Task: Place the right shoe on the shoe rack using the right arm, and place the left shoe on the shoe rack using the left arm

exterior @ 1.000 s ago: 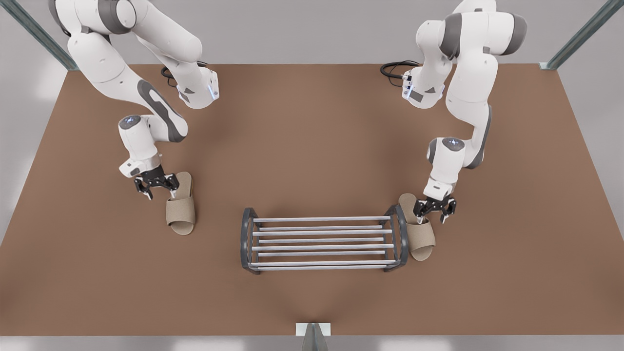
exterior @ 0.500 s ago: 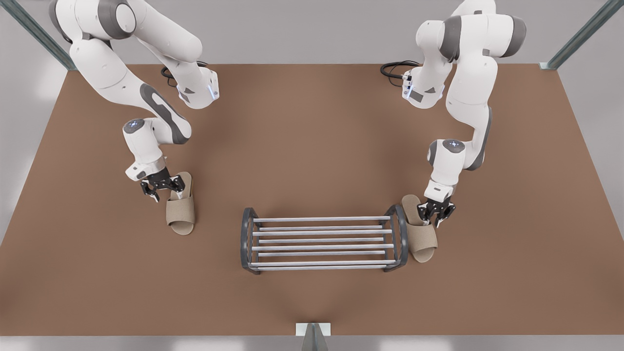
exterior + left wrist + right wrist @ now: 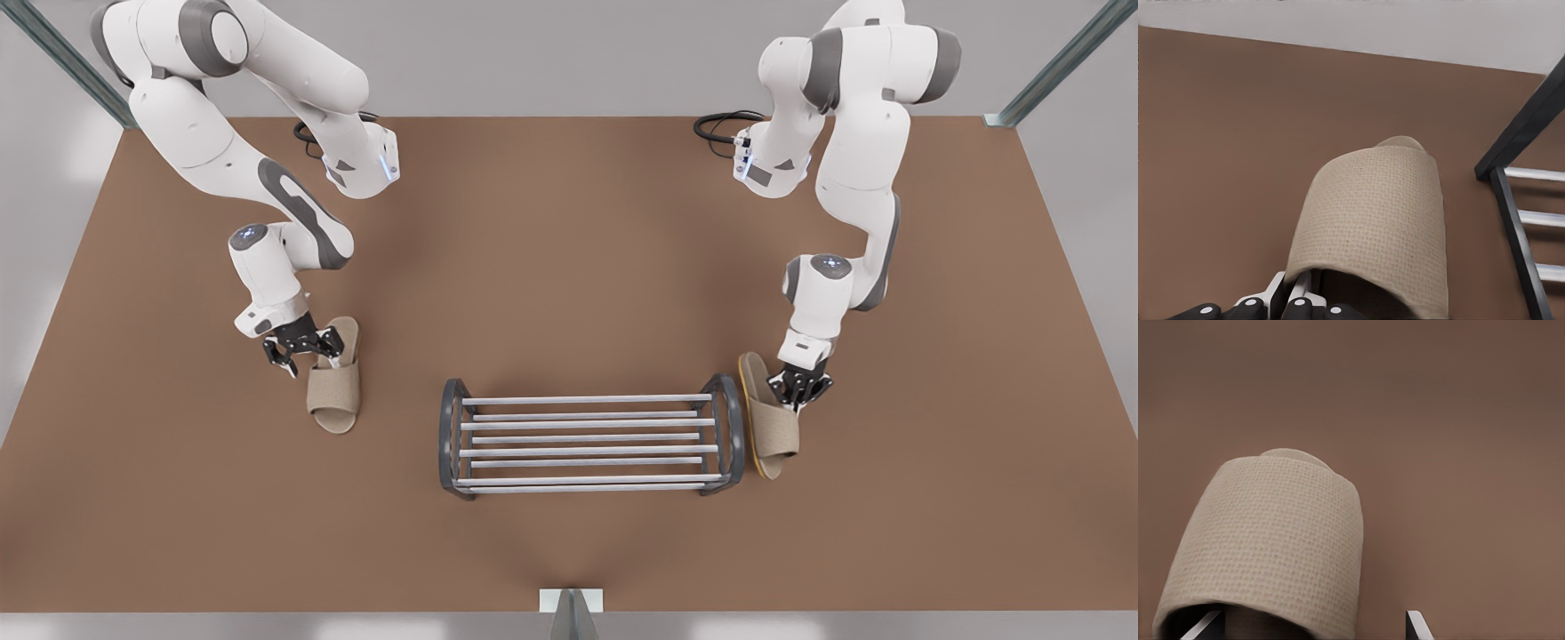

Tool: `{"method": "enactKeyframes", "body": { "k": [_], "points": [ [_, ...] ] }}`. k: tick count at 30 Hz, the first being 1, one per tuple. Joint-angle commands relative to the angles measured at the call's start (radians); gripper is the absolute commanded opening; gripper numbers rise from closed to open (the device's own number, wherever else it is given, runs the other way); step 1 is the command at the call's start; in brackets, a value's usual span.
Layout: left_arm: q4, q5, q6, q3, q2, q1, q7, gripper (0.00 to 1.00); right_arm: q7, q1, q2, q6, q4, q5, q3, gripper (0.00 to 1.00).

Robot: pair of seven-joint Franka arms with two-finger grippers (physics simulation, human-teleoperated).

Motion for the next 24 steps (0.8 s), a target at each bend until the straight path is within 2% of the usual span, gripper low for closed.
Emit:
{"method": "enactKeyframes", "body": {
  "k": [1,2,4,6,7,10,13,16,21,22,23,24],
  "points": [
    [0.012,0.004,-0.001,0.011,-0.006,0.003,0.001,0.21,0.01,-0.002,0.0,-0.001,0.002,0.001,0.001,1.0],
    [0.014,0.006,-0.002,0.014,-0.009,0.005,0.013,0.21,0.01,-0.002,0.0,-0.001,0.002,0.001,0.001,0.97],
    [0.026,0.004,-0.028,0.015,-0.046,0.015,0.035,0.21,0.01,-0.003,0.0,-0.001,0.0,0.001,0.001,0.51],
    [0.029,0.006,-0.117,0.015,-0.108,0.026,0.041,0.21,0.01,-0.006,0.001,-0.001,0.0,0.001,0.001,0.38],
    [0.029,0.006,-0.139,0.015,-0.123,0.026,0.039,0.21,0.011,-0.008,0.003,-0.001,0.0,0.001,0.001,0.35],
    [0.039,0.006,-0.297,0.015,-0.227,0.026,0.038,0.21,0.016,-0.015,0.003,-0.001,0.002,0.0,0.001,0.35],
    [0.077,0.006,-0.489,0.011,-0.333,0.023,0.028,0.21,0.039,-0.012,0.003,-0.001,0.008,0.0,0.001,0.22],
    [0.111,0.004,-0.625,-0.025,-0.407,0.011,-0.025,0.21,0.068,-0.011,-0.005,-0.001,0.017,0.0,0.002,0.21],
    [0.201,0.022,-0.779,-0.109,-0.446,-0.037,-0.116,0.21,0.132,-0.014,-0.029,-0.002,0.028,0.001,0.039,0.21],
    [0.304,0.088,-0.933,-0.109,-0.457,-0.054,-0.137,0.21,0.132,-0.014,-0.031,-0.008,0.041,0.001,0.039,0.21],
    [0.345,0.136,-0.984,-0.129,-0.46,-0.054,-0.186,0.21,0.134,-0.015,-0.028,-0.015,0.057,0.001,0.039,0.21],
    [0.37,0.159,-0.992,-0.163,-0.454,-0.055,-0.248,0.21,0.148,-0.006,-0.041,-0.119,0.107,0.001,0.041,0.21]
  ]
}}
